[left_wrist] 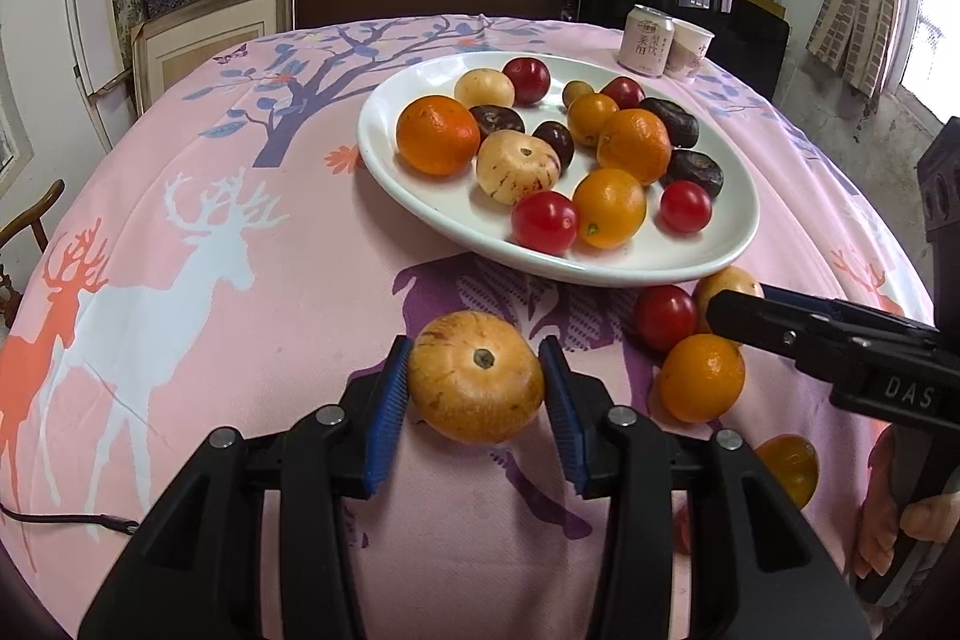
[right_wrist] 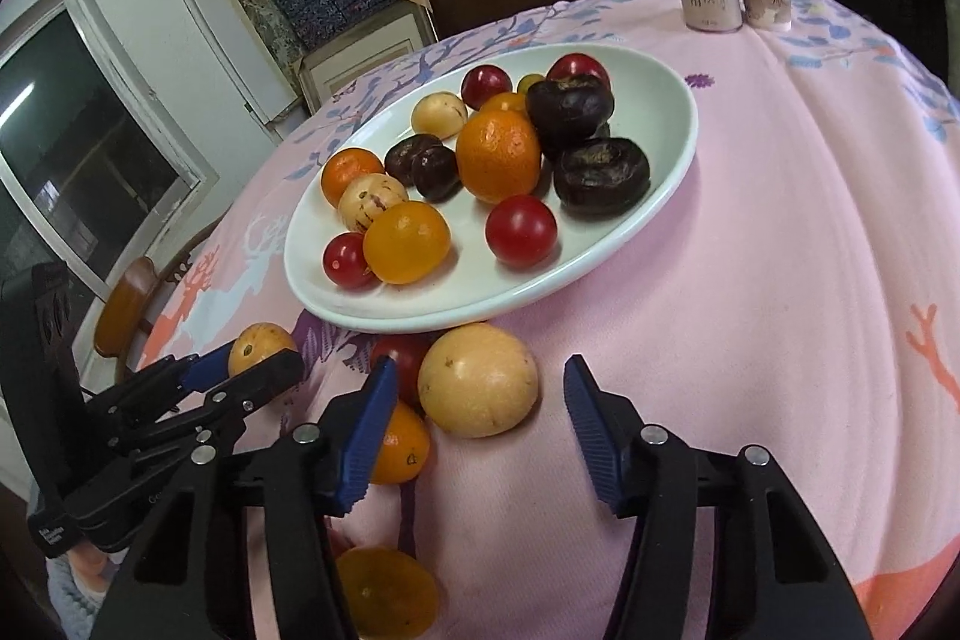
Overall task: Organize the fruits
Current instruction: 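Release both fruits onto the plate with the left and right tools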
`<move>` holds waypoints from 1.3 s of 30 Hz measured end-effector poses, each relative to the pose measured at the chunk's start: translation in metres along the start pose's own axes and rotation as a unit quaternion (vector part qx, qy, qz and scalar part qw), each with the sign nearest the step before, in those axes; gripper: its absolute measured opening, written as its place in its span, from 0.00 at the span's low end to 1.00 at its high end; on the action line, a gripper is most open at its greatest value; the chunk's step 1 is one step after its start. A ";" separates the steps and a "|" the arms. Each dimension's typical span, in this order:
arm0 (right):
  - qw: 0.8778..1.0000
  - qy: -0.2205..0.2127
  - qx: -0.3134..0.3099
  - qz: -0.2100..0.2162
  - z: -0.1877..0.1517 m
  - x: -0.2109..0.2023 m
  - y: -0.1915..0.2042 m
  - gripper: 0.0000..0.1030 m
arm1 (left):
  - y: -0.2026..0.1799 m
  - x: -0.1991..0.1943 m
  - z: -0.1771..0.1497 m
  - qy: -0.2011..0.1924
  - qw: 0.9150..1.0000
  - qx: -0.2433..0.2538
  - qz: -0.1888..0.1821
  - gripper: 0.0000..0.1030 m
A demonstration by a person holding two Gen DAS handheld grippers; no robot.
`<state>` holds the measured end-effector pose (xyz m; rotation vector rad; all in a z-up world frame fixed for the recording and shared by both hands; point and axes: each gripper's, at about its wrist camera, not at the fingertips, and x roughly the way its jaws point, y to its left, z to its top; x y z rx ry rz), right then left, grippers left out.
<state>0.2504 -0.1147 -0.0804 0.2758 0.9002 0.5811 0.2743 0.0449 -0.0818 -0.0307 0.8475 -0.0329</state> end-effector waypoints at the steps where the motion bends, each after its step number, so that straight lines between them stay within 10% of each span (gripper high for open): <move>1: 1.000 0.004 0.005 0.008 0.001 0.002 -0.001 0.49 | 0.000 0.000 0.000 0.000 1.000 0.000 0.000 0.41; 19: 0.998 -0.050 0.010 0.023 -0.008 -0.037 -0.004 0.40 | -0.008 -0.025 0.008 -0.071 0.997 0.012 0.018 0.41; 32: 0.993 -0.092 -0.052 -0.045 0.081 -0.007 0.019 0.52 | -0.008 0.020 0.092 -0.065 0.998 -0.013 0.001 0.41; 35: 0.991 -0.114 -0.050 -0.050 0.072 -0.010 0.017 0.62 | 0.000 0.023 0.090 -0.071 0.997 -0.027 -0.007 0.63; 39: 0.991 -0.120 -0.045 -0.049 0.060 -0.024 0.013 0.63 | 0.007 0.013 0.084 -0.080 0.996 -0.041 -0.019 0.68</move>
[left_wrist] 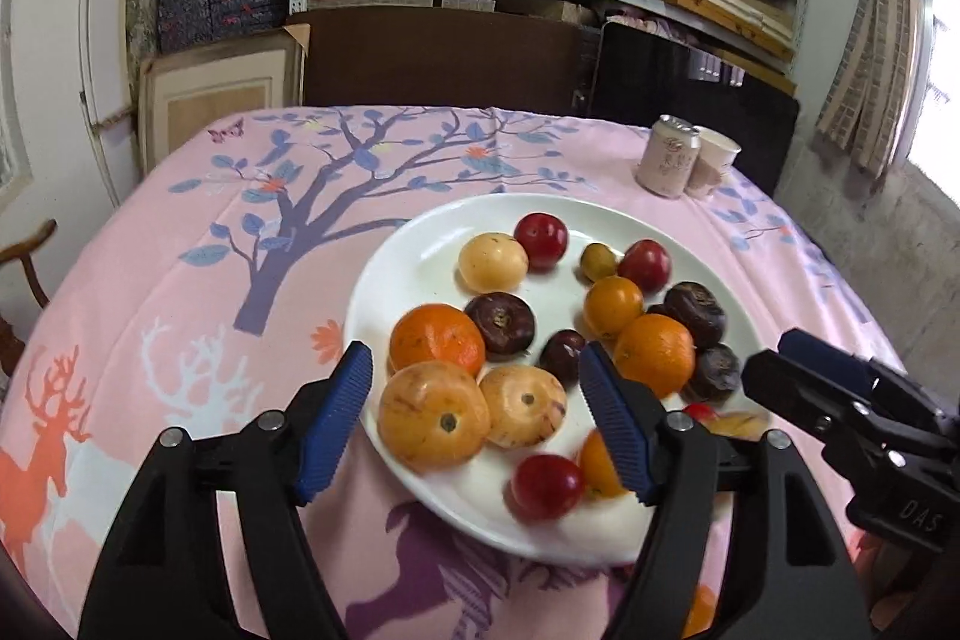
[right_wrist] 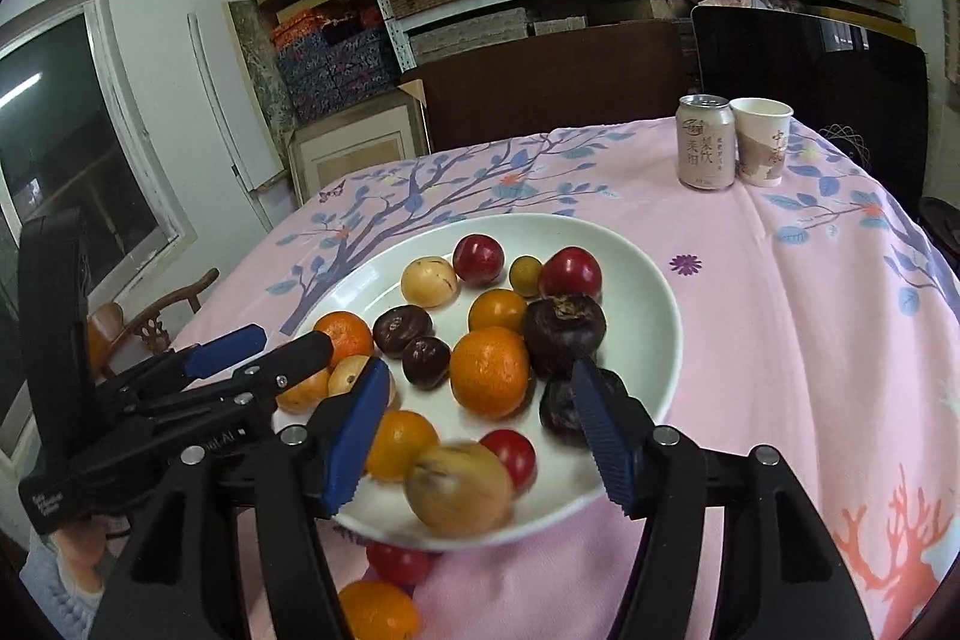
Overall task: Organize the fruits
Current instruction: 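Release both fruits onto the plate with the left and right tools, then grasp a red apple with the left tool while the right grasps an orange, place both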
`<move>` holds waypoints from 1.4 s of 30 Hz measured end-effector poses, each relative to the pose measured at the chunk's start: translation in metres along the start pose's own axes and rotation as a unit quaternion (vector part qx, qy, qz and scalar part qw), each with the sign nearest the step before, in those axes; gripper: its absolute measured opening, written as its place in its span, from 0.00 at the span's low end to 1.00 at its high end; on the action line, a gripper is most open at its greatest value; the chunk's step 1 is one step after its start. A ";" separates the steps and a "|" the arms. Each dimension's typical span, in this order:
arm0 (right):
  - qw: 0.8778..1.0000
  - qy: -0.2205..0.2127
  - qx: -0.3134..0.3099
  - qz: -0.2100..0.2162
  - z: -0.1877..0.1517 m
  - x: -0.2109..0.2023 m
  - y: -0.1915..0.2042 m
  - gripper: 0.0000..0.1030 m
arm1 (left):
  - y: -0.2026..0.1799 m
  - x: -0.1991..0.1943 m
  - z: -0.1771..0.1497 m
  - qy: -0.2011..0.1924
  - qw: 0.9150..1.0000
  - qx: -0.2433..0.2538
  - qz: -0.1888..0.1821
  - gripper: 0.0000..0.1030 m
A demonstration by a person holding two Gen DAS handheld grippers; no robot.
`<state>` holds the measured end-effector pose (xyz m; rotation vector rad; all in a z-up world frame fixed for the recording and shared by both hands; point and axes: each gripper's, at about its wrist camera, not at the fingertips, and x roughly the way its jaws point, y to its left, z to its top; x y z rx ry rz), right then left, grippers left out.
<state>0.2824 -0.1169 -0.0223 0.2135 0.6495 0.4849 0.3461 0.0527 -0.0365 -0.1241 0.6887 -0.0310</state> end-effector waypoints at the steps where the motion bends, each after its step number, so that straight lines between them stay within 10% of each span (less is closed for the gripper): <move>1: 1.000 0.000 0.007 0.005 -0.004 -0.006 -0.002 0.64 | 0.003 -0.004 -0.002 -0.001 1.000 -0.007 -0.005 0.68; 23: 0.991 -0.001 0.113 0.070 -0.093 -0.095 -0.044 0.73 | -0.050 -0.072 -0.115 0.066 0.982 0.140 -0.105 0.69; 26: 0.991 0.001 0.112 0.072 -0.094 -0.095 -0.042 0.73 | -0.050 -0.067 -0.117 0.085 0.979 0.140 -0.122 0.51; 37: 0.991 0.004 0.109 0.074 -0.098 -0.098 -0.041 0.73 | -0.059 -0.066 -0.130 0.139 0.957 0.164 -0.193 0.50; 42: 0.993 0.025 0.090 0.076 -0.102 -0.096 -0.033 0.73 | -0.054 -0.065 -0.129 0.140 0.958 0.146 -0.205 0.27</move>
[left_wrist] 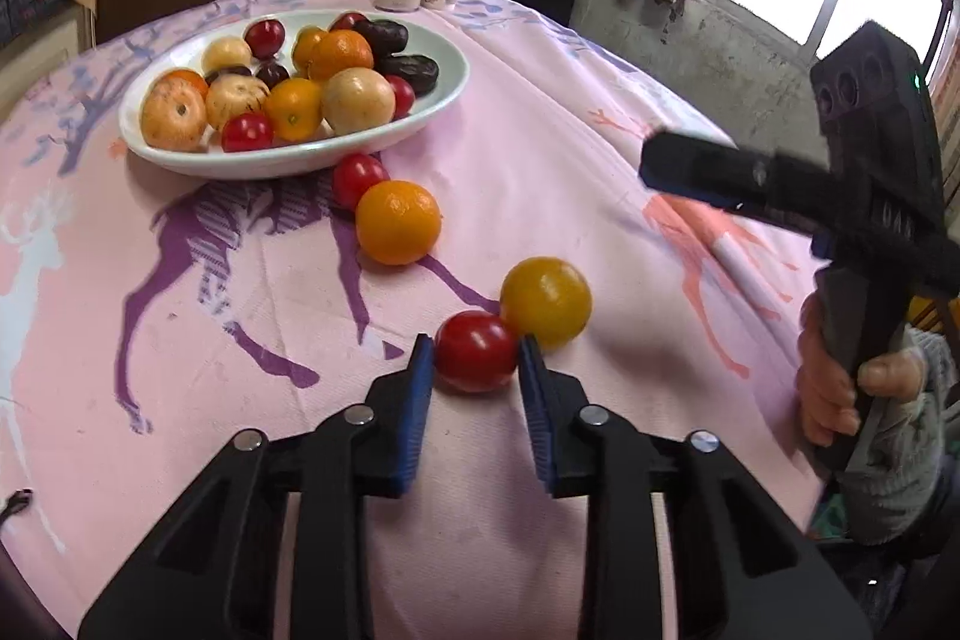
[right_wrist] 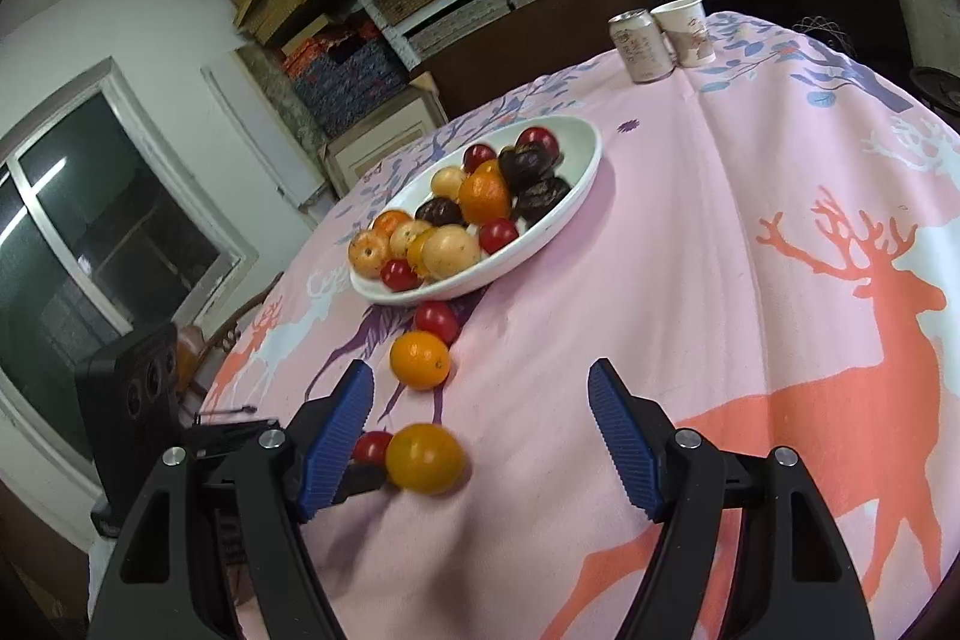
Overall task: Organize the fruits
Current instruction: 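Grasp a red apple with the left tool while the right grasps an orange, place both, then grasp a red apple with the left tool while the right grasps an orange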
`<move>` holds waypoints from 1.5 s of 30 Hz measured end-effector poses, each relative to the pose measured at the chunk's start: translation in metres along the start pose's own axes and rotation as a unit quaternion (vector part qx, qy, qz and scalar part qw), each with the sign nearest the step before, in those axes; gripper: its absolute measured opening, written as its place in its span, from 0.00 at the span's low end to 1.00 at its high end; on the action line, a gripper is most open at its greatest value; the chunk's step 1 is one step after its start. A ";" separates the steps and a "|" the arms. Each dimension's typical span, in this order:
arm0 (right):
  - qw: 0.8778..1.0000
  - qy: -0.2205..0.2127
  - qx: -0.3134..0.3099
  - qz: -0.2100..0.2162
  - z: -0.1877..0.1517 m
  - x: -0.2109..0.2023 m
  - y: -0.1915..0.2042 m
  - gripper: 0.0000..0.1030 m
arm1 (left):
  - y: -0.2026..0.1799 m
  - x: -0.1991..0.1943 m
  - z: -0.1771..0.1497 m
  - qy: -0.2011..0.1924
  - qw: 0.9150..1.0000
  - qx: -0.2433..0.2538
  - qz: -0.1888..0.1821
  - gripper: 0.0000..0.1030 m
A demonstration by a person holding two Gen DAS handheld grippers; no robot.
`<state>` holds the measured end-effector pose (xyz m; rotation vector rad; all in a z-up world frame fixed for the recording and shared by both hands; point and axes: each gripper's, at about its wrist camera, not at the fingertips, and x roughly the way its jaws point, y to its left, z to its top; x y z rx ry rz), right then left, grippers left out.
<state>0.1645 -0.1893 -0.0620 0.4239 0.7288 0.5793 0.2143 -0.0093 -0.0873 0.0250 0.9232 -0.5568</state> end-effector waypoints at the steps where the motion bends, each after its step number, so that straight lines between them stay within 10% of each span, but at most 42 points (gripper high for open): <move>1: 1.000 0.007 -0.007 -0.001 -0.002 0.001 0.003 0.73 | 0.002 -0.001 0.000 -0.004 1.000 -0.005 0.001 0.27; 11: 0.987 0.092 -0.124 -0.051 -0.022 0.029 0.049 0.70 | 0.018 -0.026 -0.003 -0.044 0.997 -0.030 0.052 0.27; 14: 0.981 0.121 -0.143 -0.060 -0.030 0.039 0.055 0.36 | 0.024 -0.028 0.000 -0.046 0.996 -0.037 0.059 0.27; 22: 0.983 0.105 -0.143 -0.041 -0.018 0.036 0.059 0.35 | 0.036 -0.034 0.031 -0.064 0.994 -0.041 0.078 0.27; 36: 0.982 0.028 -0.174 -0.063 0.107 0.107 0.067 0.42 | 0.112 0.022 0.185 -0.070 0.985 -0.097 0.120 0.30; 38: 0.984 0.018 -0.171 -0.055 0.108 0.108 0.063 0.53 | 0.116 0.029 0.188 -0.068 0.985 -0.095 0.125 0.48; 45: 0.989 0.018 -0.144 -0.039 0.088 0.081 0.051 0.58 | 0.111 0.000 0.155 -0.094 0.981 -0.113 0.123 0.58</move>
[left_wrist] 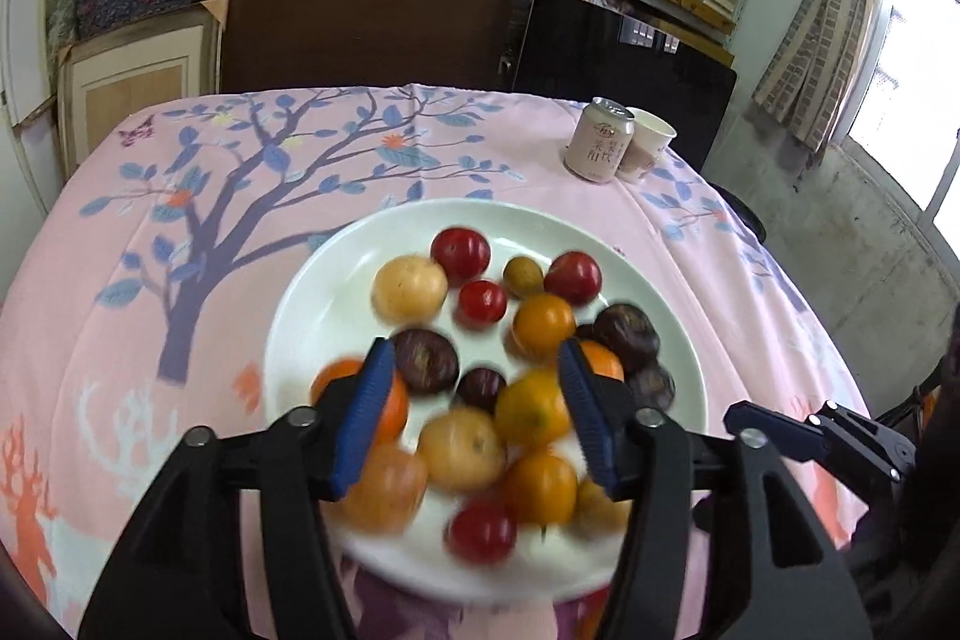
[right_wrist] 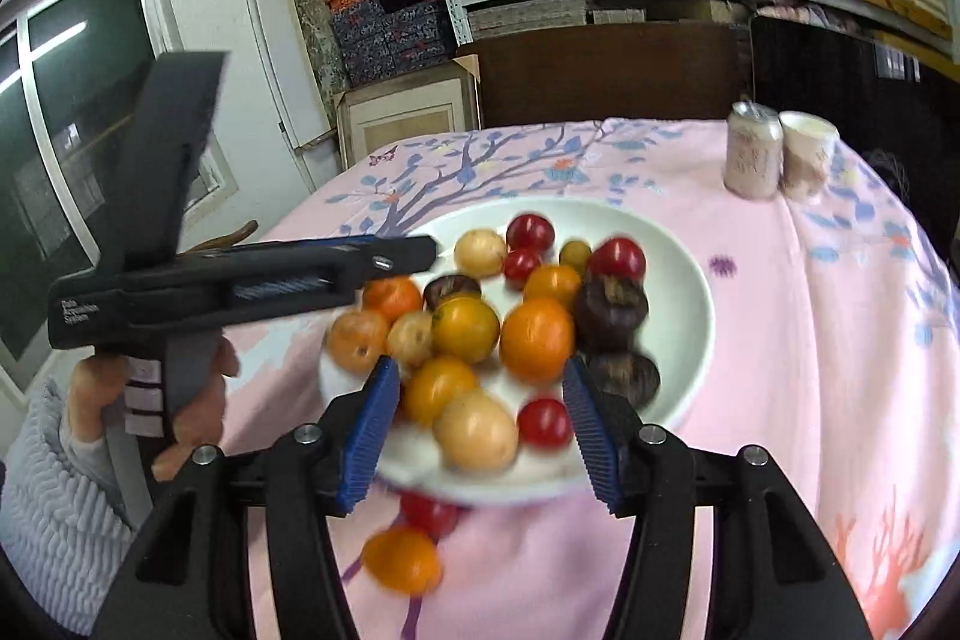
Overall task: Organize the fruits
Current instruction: 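Grasp a red apple with the left tool while the right grasps an orange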
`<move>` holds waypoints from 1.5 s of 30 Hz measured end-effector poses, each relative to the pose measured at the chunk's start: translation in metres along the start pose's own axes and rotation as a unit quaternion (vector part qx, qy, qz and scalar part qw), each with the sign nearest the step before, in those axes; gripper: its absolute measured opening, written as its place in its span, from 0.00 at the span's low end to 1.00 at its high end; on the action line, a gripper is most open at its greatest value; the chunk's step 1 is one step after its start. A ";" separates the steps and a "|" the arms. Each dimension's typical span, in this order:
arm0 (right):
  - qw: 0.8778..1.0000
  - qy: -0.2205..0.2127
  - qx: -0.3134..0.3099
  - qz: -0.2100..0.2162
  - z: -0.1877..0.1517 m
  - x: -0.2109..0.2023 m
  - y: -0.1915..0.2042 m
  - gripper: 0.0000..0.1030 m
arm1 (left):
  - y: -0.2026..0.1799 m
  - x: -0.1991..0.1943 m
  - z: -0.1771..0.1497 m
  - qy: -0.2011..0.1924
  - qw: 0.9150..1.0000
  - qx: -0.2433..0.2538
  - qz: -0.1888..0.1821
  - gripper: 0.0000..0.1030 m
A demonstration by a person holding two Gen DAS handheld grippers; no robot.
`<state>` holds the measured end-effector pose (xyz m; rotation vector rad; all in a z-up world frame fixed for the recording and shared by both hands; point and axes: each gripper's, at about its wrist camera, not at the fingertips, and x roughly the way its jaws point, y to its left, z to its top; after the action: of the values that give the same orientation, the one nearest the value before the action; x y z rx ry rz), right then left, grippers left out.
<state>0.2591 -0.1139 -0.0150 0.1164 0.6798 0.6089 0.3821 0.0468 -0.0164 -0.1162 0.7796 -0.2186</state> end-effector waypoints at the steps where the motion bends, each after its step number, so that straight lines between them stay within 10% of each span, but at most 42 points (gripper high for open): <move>1: 1.000 0.002 0.004 0.001 -0.007 -0.005 0.001 0.58 | 0.000 -0.006 -0.006 -0.003 1.000 0.003 0.004 0.60; 17: 0.994 0.112 -0.013 -0.001 -0.067 0.025 0.049 0.63 | 0.002 -0.065 -0.108 -0.008 0.997 0.010 0.077 0.68; 19: 0.993 0.118 -0.018 -0.004 -0.069 0.031 0.049 0.45 | 0.000 -0.066 -0.112 -0.007 0.996 0.014 0.083 0.68; 42: 0.994 0.028 0.103 0.006 -0.073 -0.035 -0.044 0.37 | -0.068 -0.001 -0.112 0.041 0.994 0.065 0.077 0.69; 45: 0.994 0.026 0.107 0.014 -0.073 -0.036 -0.046 0.37 | -0.072 0.010 -0.108 0.057 0.995 0.054 0.064 0.56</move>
<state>0.2147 -0.1788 -0.0659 0.3099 0.7947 0.5676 0.3014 -0.0276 -0.0865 0.0481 0.8835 -0.1468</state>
